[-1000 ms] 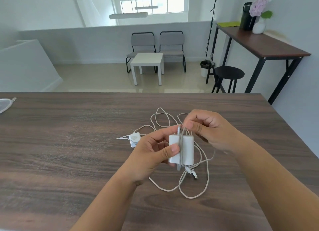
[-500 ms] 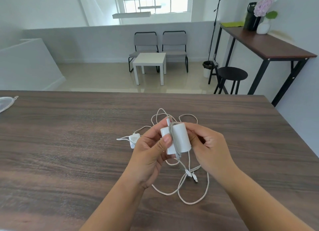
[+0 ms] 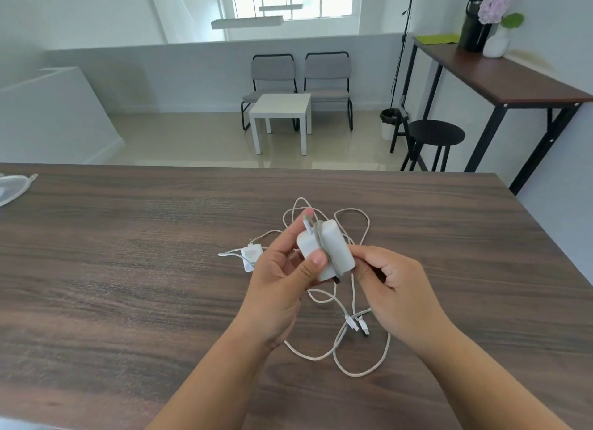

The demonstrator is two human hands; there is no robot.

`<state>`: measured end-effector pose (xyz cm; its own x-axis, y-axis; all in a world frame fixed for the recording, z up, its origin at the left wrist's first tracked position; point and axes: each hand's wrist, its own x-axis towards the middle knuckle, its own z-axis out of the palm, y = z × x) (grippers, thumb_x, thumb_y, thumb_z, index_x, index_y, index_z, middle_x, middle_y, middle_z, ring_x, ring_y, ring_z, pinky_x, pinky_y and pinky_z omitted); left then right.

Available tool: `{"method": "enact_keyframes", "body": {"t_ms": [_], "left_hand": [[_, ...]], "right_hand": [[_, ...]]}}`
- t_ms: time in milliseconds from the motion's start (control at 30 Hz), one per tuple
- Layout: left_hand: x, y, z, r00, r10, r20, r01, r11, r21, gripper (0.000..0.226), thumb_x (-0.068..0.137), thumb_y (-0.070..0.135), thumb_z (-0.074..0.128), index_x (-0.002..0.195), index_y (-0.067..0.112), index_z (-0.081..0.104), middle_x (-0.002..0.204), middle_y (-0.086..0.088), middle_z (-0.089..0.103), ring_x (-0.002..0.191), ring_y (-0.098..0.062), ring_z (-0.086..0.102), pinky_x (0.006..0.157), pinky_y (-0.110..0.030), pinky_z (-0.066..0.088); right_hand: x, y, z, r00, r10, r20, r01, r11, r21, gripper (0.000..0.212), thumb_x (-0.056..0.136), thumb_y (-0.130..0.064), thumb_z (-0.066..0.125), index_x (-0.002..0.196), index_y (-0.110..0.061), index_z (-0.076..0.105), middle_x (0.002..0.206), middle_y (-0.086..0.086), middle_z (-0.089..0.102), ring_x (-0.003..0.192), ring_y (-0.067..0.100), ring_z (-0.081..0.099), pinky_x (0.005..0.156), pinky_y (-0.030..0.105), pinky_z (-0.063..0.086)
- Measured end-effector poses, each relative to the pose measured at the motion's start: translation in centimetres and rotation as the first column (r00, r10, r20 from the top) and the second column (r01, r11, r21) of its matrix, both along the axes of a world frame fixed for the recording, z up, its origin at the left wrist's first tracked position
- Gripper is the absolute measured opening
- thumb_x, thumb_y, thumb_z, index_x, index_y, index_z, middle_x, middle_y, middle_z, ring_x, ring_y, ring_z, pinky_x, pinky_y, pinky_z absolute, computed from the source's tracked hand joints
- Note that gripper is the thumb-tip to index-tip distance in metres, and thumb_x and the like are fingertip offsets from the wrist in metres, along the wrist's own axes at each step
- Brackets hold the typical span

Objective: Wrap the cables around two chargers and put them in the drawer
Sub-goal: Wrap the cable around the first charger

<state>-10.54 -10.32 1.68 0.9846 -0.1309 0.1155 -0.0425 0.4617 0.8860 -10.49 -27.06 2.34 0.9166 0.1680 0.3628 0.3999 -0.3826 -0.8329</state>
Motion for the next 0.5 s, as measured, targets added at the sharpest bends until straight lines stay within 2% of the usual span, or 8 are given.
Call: {"method": "enact_keyframes", "body": {"t_ms": [100,200,300,367,433,500], "left_hand": [[-0.1,0.1,-0.3,0.995,-0.09,0.035,0.089,0.995,0.038,0.069,0.069,0.034,0.088,0.131,0.02,0.061,0.122,-0.006,0.065,0.112,-0.022,0.061,0.087,-0.033,0.055],[0.1,0.3,-0.4,0.992,-0.118,0.043,0.115,0.991,0.07,0.062,0.07,0.034,0.087,0.126,0.02,0.064,0.116,-0.006,0.068,0.108,-0.021,0.062,0.089,-0.036,0.055],[0.3,0.2,-0.4,0.994,-0.101,0.049,0.097,0.993,0.073,0.057,0.07,0.033,0.087,0.121,0.02,0.066,0.11,-0.004,0.071,0.104,-0.021,0.065,0.088,-0.036,0.056],[0.6,0.2,-0.5,0.998,-0.049,0.042,0.046,0.997,0.067,0.049,0.073,0.024,0.081,0.119,0.019,0.066,0.108,-0.005,0.071,0.104,-0.023,0.065,0.087,-0.036,0.057],[1.1,0.4,-0.6,1.0,0.012,0.025,-0.014,0.998,0.053,0.047,0.073,0.02,0.075,0.119,0.016,0.065,0.106,-0.005,0.072,0.103,-0.023,0.065,0.085,-0.036,0.057],[1.5,0.9,-0.6,0.998,0.054,0.012,-0.054,0.997,0.055,0.05,0.074,0.019,0.075,0.122,0.014,0.062,0.106,-0.004,0.072,0.103,-0.022,0.066,0.083,-0.033,0.057]], "right_hand": [[0.1,-0.4,0.0,0.995,0.028,-0.092,-0.029,0.999,-0.016,0.04,0.095,-0.008,0.055,0.097,-0.046,0.068,0.086,-0.014,0.073,0.079,0.009,0.066,0.073,0.022,0.051],[0.3,-0.6,-0.1,0.98,0.076,-0.183,-0.079,0.997,-0.009,0.031,0.096,-0.015,0.053,0.097,-0.04,0.072,0.081,-0.001,0.073,0.076,0.026,0.064,0.072,0.035,0.05],[0.3,-0.6,-0.1,0.976,0.071,-0.206,-0.072,0.997,0.004,0.026,0.096,-0.02,0.054,0.097,-0.039,0.072,0.069,0.007,0.067,0.064,0.032,0.054,0.06,0.032,0.044],[0.1,-0.7,-0.1,0.979,0.037,-0.199,-0.044,0.999,-0.031,0.024,0.096,-0.024,0.056,0.094,-0.04,0.072,0.058,0.007,0.059,0.053,0.019,0.045,0.053,0.024,0.038],[-0.3,-0.8,0.0,0.983,0.002,-0.185,-0.016,0.997,-0.077,0.023,0.094,-0.024,0.059,0.088,-0.043,0.07,0.058,0.004,0.061,0.05,0.003,0.044,0.052,0.013,0.035],[-0.6,-0.9,0.3,0.985,-0.015,-0.175,-0.007,0.992,-0.125,0.018,0.091,-0.023,0.062,0.085,-0.037,0.071,0.056,-0.008,0.061,0.051,0.0,0.048,0.054,0.01,0.037]]}}
